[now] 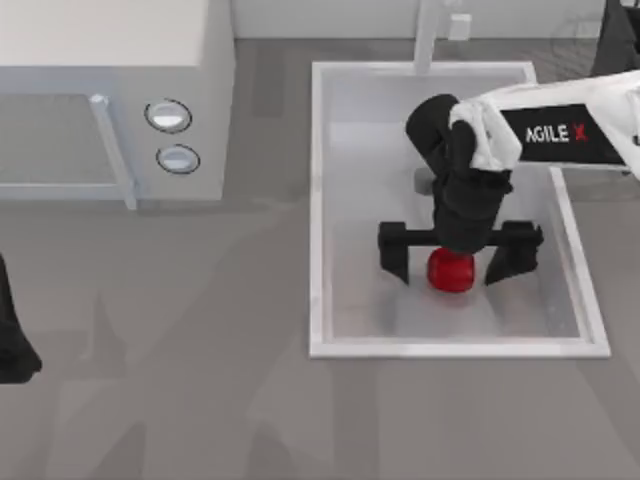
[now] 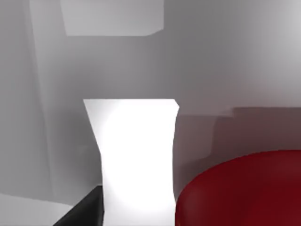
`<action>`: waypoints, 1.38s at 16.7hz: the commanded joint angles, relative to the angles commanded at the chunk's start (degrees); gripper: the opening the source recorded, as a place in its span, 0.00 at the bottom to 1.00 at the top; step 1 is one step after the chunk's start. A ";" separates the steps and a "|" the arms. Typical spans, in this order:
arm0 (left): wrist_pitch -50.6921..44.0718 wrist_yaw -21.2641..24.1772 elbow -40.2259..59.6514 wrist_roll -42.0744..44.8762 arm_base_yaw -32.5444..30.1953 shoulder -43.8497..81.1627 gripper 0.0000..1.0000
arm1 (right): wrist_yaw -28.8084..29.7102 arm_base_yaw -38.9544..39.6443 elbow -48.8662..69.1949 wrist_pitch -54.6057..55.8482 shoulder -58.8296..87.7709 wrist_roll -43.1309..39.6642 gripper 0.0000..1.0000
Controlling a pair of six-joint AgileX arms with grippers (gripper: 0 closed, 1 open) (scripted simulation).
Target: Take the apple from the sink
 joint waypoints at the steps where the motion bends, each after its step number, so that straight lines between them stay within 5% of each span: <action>1: 0.00 0.00 0.00 0.00 0.00 0.00 1.00 | 0.00 0.00 0.00 0.00 0.00 0.00 1.00; 3: 0.00 0.00 0.00 0.00 0.00 0.00 1.00 | 0.00 0.00 0.00 0.00 0.00 0.00 1.00; 16: 0.00 0.00 0.00 0.00 0.00 0.00 1.00 | 0.00 0.00 0.00 0.00 0.00 0.00 0.02; 23: 0.00 0.00 0.00 0.00 0.00 0.00 1.00 | 0.00 0.00 0.00 0.00 0.00 0.00 0.00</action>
